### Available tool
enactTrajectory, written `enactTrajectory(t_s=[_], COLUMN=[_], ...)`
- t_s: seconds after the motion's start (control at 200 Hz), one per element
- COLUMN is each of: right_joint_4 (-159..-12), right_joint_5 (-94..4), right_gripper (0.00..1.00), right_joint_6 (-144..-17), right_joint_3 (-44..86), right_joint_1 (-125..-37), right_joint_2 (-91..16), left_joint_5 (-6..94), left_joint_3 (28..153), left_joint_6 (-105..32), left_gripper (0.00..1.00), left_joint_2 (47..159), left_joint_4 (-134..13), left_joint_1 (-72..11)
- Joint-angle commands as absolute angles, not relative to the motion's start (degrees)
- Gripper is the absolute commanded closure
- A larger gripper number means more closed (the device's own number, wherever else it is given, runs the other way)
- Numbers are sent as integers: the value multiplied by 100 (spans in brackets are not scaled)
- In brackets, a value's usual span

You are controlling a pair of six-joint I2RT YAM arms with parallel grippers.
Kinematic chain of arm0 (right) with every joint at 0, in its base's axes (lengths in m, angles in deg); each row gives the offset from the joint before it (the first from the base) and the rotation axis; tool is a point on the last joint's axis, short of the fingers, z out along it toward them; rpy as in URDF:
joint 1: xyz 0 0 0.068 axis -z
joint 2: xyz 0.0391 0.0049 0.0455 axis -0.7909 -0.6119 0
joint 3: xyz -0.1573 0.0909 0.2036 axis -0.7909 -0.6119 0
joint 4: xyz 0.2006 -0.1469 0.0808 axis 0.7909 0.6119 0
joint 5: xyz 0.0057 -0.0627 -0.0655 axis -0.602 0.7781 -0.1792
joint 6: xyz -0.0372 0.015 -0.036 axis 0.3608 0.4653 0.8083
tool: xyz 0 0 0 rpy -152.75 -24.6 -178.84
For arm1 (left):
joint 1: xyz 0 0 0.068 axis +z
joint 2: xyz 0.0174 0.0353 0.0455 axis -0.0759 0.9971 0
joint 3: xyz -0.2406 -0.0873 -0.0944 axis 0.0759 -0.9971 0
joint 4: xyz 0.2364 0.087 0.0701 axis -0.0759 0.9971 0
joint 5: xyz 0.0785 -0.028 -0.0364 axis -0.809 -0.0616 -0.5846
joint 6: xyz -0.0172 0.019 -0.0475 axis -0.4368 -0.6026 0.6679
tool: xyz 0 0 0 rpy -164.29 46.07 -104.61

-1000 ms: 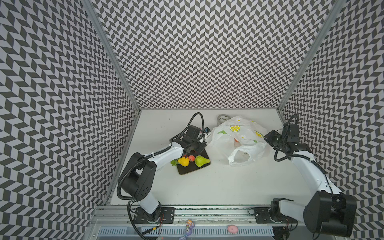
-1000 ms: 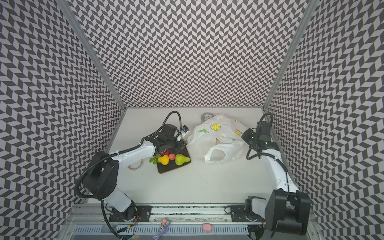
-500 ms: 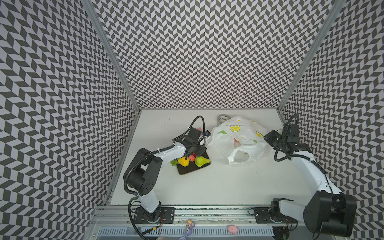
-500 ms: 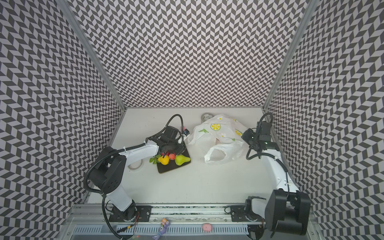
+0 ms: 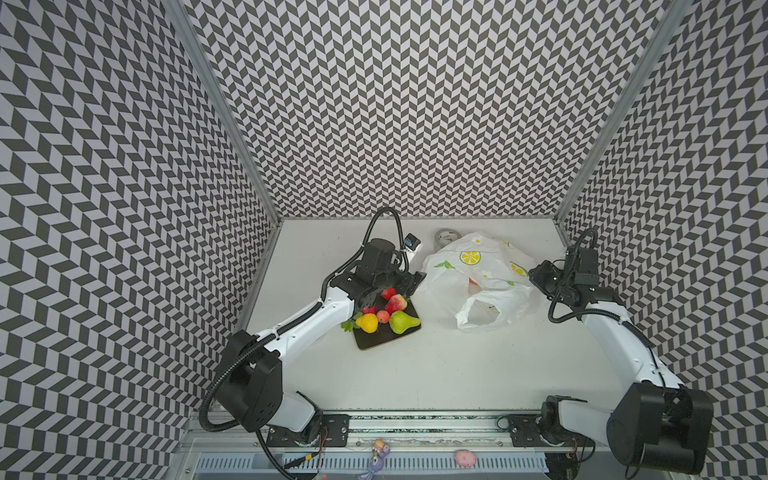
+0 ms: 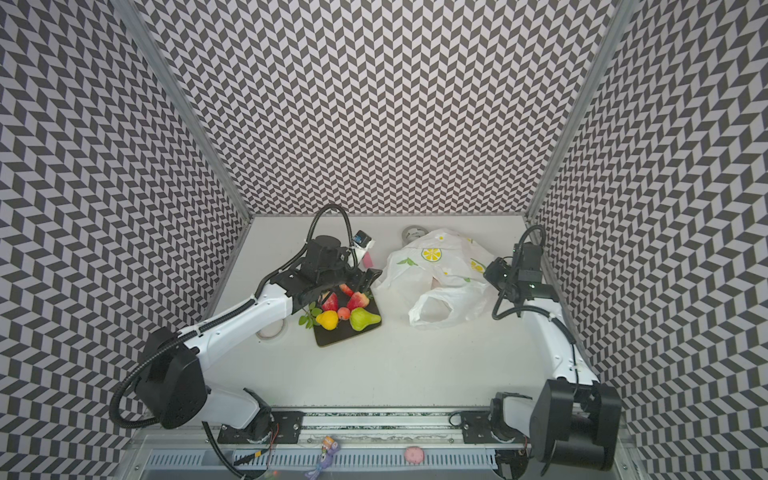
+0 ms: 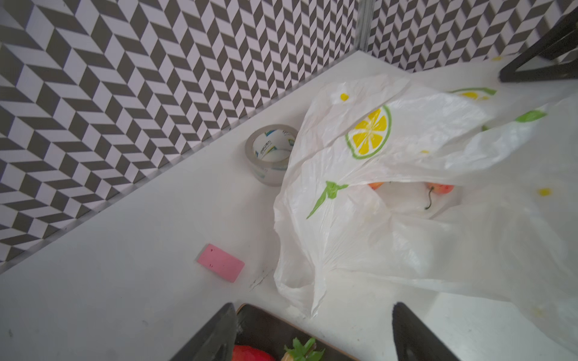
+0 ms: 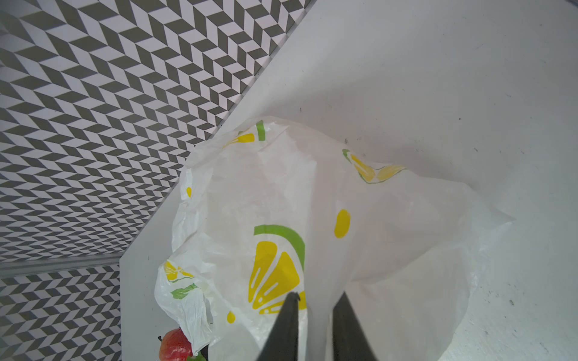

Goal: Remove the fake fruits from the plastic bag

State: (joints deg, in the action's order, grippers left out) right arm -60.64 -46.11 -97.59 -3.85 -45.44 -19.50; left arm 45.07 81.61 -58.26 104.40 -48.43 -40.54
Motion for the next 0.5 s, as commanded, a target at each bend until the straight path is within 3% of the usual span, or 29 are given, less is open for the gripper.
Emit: enactTrajectory(t_s=[0.0, 0.115, 0.25, 0.496], right_joint_4=[-6007, -5640, -5018, -3057], right_joint_5=[-4317, -3892, -3284, -2258], right_gripper=[55, 35, 26, 24], right_joint_6=[-9690, -9516, -9247, -10175], right_joint_3=[-296, 216, 872, 2221], right_joint_1=[-4540, -4558, -5003, -8204], right_joint_2=[-1744, -1516, -1205, -1355], left_joint_5=[4775, 4570, 4612, 4573], left_joint_3=[8184, 8124, 8149, 8138], left_joint_6=[-5182, -4833, -4684, -4105], left_gripper=[21, 21, 21, 23], left_joint_2=[10520, 10692, 10722, 10742], left_joint_4=[-5324, -5520, -5601, -5698], left_joint_1=[-4334, -4337, -4293, -3937])
